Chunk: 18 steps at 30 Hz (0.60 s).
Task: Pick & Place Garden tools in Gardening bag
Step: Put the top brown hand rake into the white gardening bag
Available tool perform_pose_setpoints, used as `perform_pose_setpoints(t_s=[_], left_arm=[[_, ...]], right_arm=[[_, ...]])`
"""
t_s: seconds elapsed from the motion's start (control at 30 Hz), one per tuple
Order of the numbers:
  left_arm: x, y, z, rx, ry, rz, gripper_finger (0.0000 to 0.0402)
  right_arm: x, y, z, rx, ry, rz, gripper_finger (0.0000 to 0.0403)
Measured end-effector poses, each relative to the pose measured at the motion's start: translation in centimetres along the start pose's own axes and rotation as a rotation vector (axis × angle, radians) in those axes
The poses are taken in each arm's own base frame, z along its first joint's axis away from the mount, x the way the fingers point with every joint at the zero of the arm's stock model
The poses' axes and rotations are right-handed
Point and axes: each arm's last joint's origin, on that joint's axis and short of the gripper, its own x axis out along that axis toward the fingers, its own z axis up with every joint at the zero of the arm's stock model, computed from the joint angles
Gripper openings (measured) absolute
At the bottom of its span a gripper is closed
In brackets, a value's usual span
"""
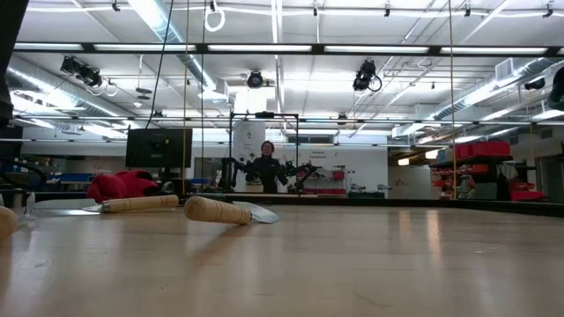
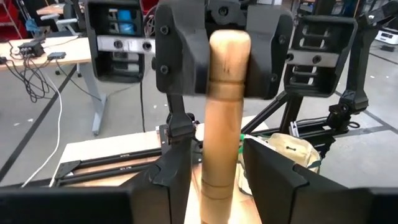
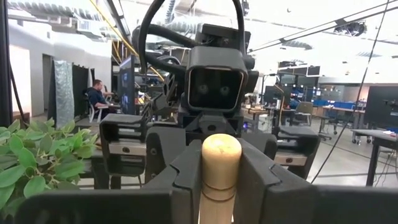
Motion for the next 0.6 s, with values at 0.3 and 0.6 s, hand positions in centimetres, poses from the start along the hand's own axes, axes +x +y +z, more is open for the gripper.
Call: perform_pose_setpoints(t_s=[0.3, 0.6], left_arm=[[0.0, 0.1, -0.3, -0.032, 0.024, -0.008, 0.015], [-1.2, 0.0, 0.3, -0.028, 0.003, 0.002, 0.0123]], right_arm=[[-1.2, -0.5, 0.8, -0.005, 0.014, 0.002, 0.007], [-2.7, -1.1, 1.2, -0.001, 0.082, 0.011, 0.0071]])
